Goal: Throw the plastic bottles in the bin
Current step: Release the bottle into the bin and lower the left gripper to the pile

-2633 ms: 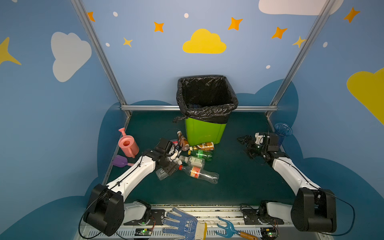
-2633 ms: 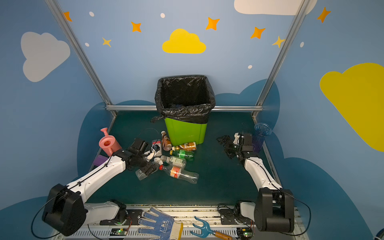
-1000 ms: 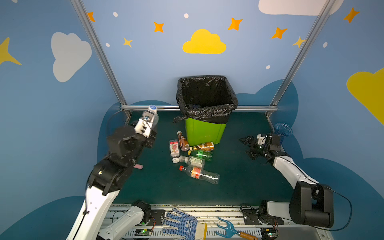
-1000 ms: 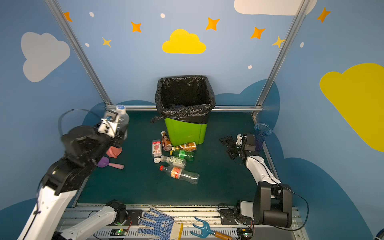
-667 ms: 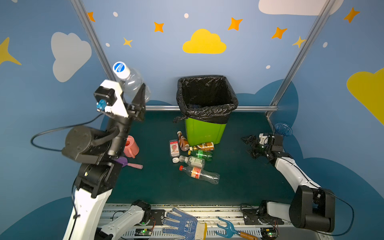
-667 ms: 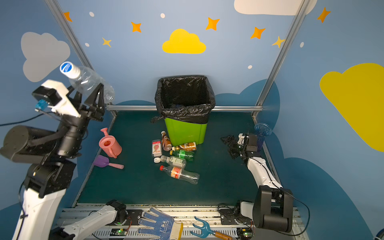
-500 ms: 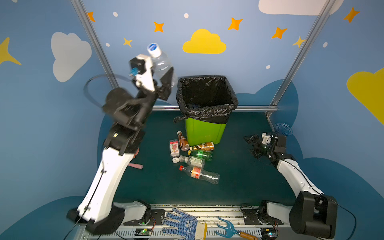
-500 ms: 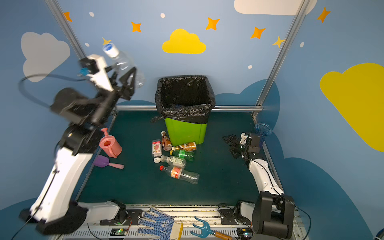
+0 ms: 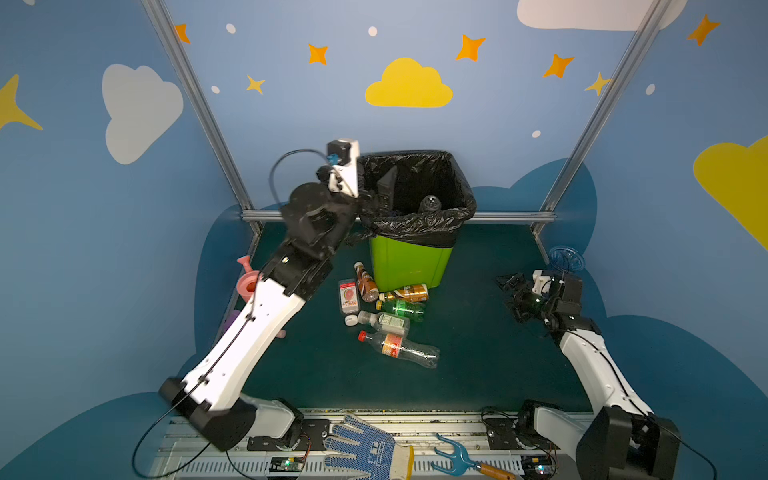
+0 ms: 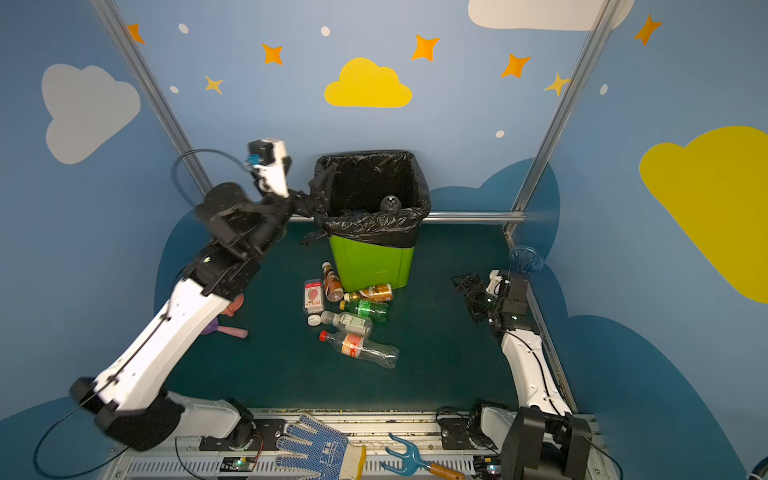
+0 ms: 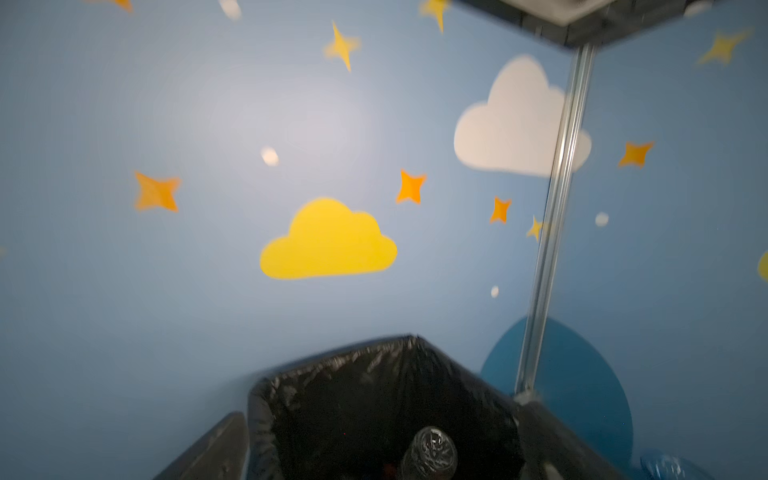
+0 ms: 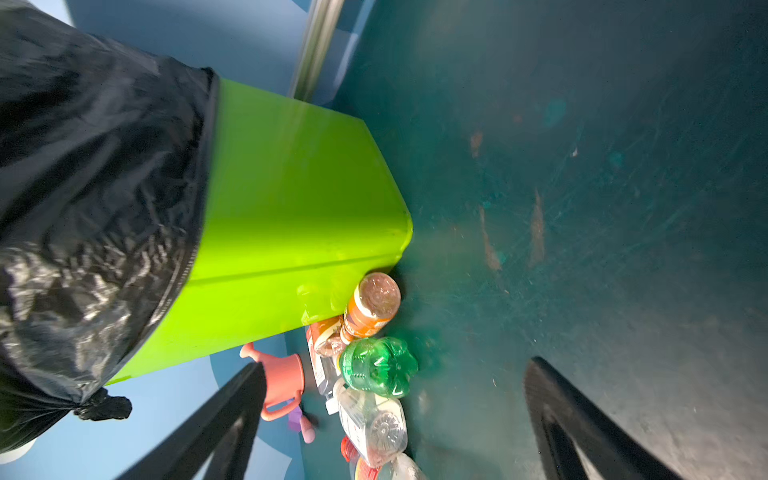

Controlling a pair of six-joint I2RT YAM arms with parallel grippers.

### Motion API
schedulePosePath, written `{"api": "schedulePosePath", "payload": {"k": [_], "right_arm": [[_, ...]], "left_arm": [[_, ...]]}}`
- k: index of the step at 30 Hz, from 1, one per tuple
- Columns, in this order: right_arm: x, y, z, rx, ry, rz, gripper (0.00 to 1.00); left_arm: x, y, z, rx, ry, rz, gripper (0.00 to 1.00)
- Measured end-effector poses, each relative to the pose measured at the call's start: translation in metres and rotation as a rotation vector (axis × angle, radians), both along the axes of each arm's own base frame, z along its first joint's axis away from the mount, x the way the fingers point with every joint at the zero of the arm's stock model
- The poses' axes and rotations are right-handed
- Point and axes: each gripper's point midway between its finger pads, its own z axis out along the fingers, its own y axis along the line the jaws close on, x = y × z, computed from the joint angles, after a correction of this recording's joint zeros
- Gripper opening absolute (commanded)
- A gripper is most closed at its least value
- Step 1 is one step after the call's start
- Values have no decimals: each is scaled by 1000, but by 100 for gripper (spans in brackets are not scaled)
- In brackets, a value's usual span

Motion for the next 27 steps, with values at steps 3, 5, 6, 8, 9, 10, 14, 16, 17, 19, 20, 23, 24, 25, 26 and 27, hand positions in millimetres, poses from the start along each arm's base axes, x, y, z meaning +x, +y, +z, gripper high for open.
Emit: {"api": "schedulePosePath", "payload": {"k": [3, 5, 6, 8, 9, 10, 14, 16, 17, 19, 20, 23, 24, 25, 26, 27], "right_arm": [[2, 3, -8, 14, 27, 12, 95], [2, 5, -10, 15, 32, 19, 95], [2, 6, -10, 16, 32, 23, 95], [1, 12, -9, 15, 29, 39, 95], [1, 14, -10, 15, 30, 46, 95], [1, 18, -10, 14, 33, 53, 95], [0, 27, -15, 12, 50, 71, 95], [0, 31, -19, 9, 62, 76, 95], [0, 32, -20, 8, 66, 77, 95], [0, 34, -22, 6, 74, 75, 95], [0, 34, -22, 6, 75, 75, 95], [0, 33, -23, -1, 77, 67, 95], [0, 33, -23, -3, 78, 63, 95], [1, 32, -23, -6, 79, 59, 95], [1, 32, -24, -8, 79, 57, 95], [1, 31, -24, -10, 80, 54, 95]], "left_arm": [[-41, 55, 1, -79, -48, 107, 100], [-49, 91, -27, -127, -9, 200, 100], [-48, 104, -47, -140, 28, 244, 100], [-37, 127, -109, -146, 169, 339, 100], [-31, 135, -142, -138, 250, 378, 100], [-27, 142, -177, -128, 337, 413, 100], [-25, 154, -298, -67, 656, 489, 100], [-27, 154, -335, -48, 773, 503, 100], [-26, 153, -347, -42, 815, 505, 100], [-22, 148, -370, -34, 900, 498, 100], [-20, 144, -380, -30, 936, 490, 100], [-12, 130, -410, -28, 1057, 451, 100], [-10, 126, -418, -34, 1086, 440, 99], [-9, 120, -428, -38, 1119, 429, 99], [-9, 117, -435, -41, 1144, 422, 98], [-9, 113, -444, -41, 1171, 416, 98]]}}
